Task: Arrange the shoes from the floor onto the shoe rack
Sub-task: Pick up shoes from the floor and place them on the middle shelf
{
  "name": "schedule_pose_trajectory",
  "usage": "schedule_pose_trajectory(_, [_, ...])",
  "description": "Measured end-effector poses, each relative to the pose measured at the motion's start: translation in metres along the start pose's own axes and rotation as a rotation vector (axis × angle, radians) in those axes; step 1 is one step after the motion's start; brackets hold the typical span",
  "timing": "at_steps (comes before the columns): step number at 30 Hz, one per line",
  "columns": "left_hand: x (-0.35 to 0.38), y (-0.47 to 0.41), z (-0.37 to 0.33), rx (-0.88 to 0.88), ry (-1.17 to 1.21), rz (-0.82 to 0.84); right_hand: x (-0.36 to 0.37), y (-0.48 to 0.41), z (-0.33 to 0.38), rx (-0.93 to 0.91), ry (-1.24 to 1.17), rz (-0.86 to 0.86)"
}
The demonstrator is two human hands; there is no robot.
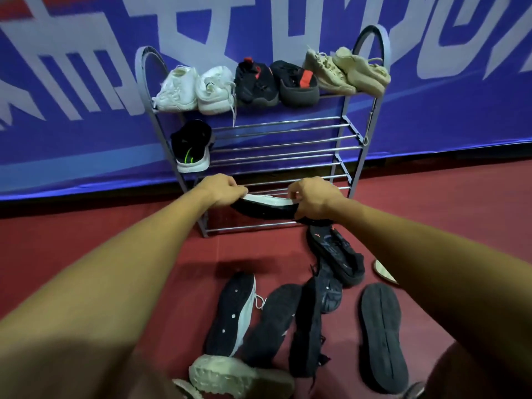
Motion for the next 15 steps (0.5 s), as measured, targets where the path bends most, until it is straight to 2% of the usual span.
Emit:
schedule_pose_trajectory(2, [0.0,-0.003,0.017,-0.06,0.079,0.07,-0.005,-0.007,0.002,-0.019,0.01,-0.039])
schedule_pose_trajectory(6, [0.005,-0.004,0.037,-0.222,0.448,0.264,-0.013,-0.015,0.012,-0.092,0.025,-0.211])
schedule_pose_trajectory(10, [0.004,-0.007,0.045,-0.317,0.671,0.335,-0.017,-0.019,0.021,-0.135,0.044,-0.365])
schedule_pose_trajectory(15, [0.004,-0.006,0.042,-0.396,1.03,0.539,-0.021,-0.032,0.028,-0.046,0.097,-0.463])
Point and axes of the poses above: each hand's wrist, its own y-axis away from the middle knuckle, its own x-axis out of the palm, z = x × y, the point moved 4 cm from there along -y, towards the middle knuckle, and after that the axes turned 5 degrees about -x, right-handed, at the moved point
